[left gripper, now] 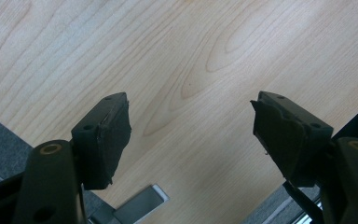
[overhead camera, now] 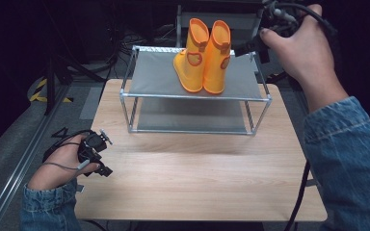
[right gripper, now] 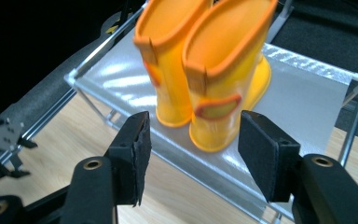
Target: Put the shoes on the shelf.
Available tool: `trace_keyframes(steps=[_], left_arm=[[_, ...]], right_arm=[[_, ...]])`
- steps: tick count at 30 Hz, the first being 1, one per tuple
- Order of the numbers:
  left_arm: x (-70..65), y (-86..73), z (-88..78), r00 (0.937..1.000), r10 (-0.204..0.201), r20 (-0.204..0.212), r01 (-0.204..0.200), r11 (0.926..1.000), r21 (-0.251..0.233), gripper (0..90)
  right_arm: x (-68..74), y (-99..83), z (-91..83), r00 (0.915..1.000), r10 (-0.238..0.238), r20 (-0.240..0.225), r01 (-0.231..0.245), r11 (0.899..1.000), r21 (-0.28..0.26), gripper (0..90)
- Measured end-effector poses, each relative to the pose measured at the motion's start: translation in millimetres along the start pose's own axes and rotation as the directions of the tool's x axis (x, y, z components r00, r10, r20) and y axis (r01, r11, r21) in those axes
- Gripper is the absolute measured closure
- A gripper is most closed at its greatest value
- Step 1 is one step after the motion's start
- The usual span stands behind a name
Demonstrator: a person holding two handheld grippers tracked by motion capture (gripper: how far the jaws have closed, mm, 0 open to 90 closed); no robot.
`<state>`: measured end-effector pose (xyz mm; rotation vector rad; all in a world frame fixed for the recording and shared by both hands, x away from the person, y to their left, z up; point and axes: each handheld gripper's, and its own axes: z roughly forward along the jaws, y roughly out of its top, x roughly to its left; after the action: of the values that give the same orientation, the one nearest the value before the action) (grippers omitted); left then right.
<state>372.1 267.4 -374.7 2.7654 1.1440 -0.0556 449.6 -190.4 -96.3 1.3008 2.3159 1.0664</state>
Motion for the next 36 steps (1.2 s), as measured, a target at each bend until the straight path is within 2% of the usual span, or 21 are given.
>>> trace_keyframes(steps=[2, 3, 4, 8, 9, 10, 14, 15, 16, 17, 21, 25, 26, 30, 33, 36], left_arm=[[0.1, -0.9, 0.2, 1.0, -0.003, 0.006, 0.003, 1.0, -0.004, 28.0], [0.6, -1.2, -0.3, 0.9999, 0.001, -0.011, -0.001, 1.0, -0.008, 27.8], [-0.1, -2.2, 0.3, 0.9999, -0.013, -0.007, 0.012, 0.9997, -0.021, 26.3], [0.2, -4.5, 0.6, 0.9998, -0.014, -0.014, 0.014, 0.9993, -0.034, 25.4], [0.2, -4.5, 0.6, 0.9998, -0.014, -0.014, 0.014, 0.9993, -0.034, 25.0], [1.3, -6.7, 0.2, 0.9997, -0.012, -0.019, 0.012, 0.9993, -0.036, 24.7], [0.4, -10.8, 0.8, 0.9995, -0.028, -0.012, 0.027, 0.999, -0.036, 24.5], [0.4, -11.6, 0.5, 0.9994, -0.025, -0.022, 0.025, 0.9992, -0.031, 24.4], [0.3, -12.5, 1.5, 0.9994, -0.032, -0.01, 0.032, 0.999, -0.033, 24.4], [0.6, -13.0, 1.5, 0.9994, -0.026, -0.022, 0.025, 0.9993, -0.028, 24.4], [-1.3, -15.9, 2.7, 0.9994, -0.035, -0.002, 0.035, 0.9992, -0.018, 24.5], [-0.5, -17.8, 2.1, 0.9992, -0.032, -0.022, 0.031, 0.9993, -0.022, 24.5], [-1.0, -18.3, 2.4, 0.999, -0.043, -0.013, 0.043, 0.9988, -0.021, 24.5], [-1.0, -18.8, 3.3, 0.9994, -0.034, -0.005, 0.034, 0.9993, -0.013, 25.2], [-1.8, -18.6, 4.0, 0.9993, -0.038, -0.003, 0.038, 0.9992, -0.013, 25.3], [-1.2, -17.8, 3.6, 0.9995, -0.024, -0.019, 0.024, 0.9996, -0.012, 25.3]], right_arm=[[-2.0, -4.1, -1.9, 1.0, 0.002, -0.003, -0.002, 1.0, 0.001, 44.5], [-5.7, -10.8, -4.5, 1.0, 0.002, -0.009, -0.002, 1.0, -0.001, 44.4], [-12.7, -21.7, -8.1, 0.9998, 0.008, -0.016, -0.008, 1.0, -0.001, 44.0], [-22.9, -42.3, -12.5, 0.9994, -0.026, -0.023, 0.026, 1.0, 0.012, 44.0], [-22.9, -42.3, -12.5, 0.9994, -0.026, -0.023, 0.026, 1.0, 0.012, 44.0], [-27.9, -54.8, -13.8, 0.9988, -0.041, -0.027, 0.042, 0.999, 0.013, 42.9], [-35.8, -76.0, -13.5, 0.9988, -0.043, -0.022, 0.043, 0.999, 0.017, 42.6], [-37.8, -81.6, -12.9, 0.9988, -0.045, -0.018, 0.045, 0.999, 0.022, 42.4], [-39.5, -87.1, -12.1, 0.9986, -0.05, -0.014, 0.051, 0.998, 0.03, 42.4], [-41.6, -92.5, -11.0, 0.998, -0.063, -0.009, 0.063, 0.997, 0.036, 42.3], [-48.2, -113.1, -5.5, 0.9966, -0.083, 0.003, 0.083, 0.996, 0.042, 39.2], [-51.7, -129.5, -0.4, 0.9969, -0.079, 0.005, 0.078, 0.995, 0.064, 40.7], [-52.8, -135.9, 2.1, 0.997, -0.078, 0.004, 0.077, 0.994, 0.071, 40.5], [-57.0, -154.9, 9.9, 0.9949, -0.1, 0.009, 0.099, 0.991, 0.086, 39.3], [-60.4, -167.7, 15.5, 0.9956, -0.092, 0.016, 0.091, 0.991, 0.094, 38.5], [-63.7, -180.4, 21.9, 0.9956, -0.093, 0.012, 0.092, 0.991, 0.093, 38.5]])
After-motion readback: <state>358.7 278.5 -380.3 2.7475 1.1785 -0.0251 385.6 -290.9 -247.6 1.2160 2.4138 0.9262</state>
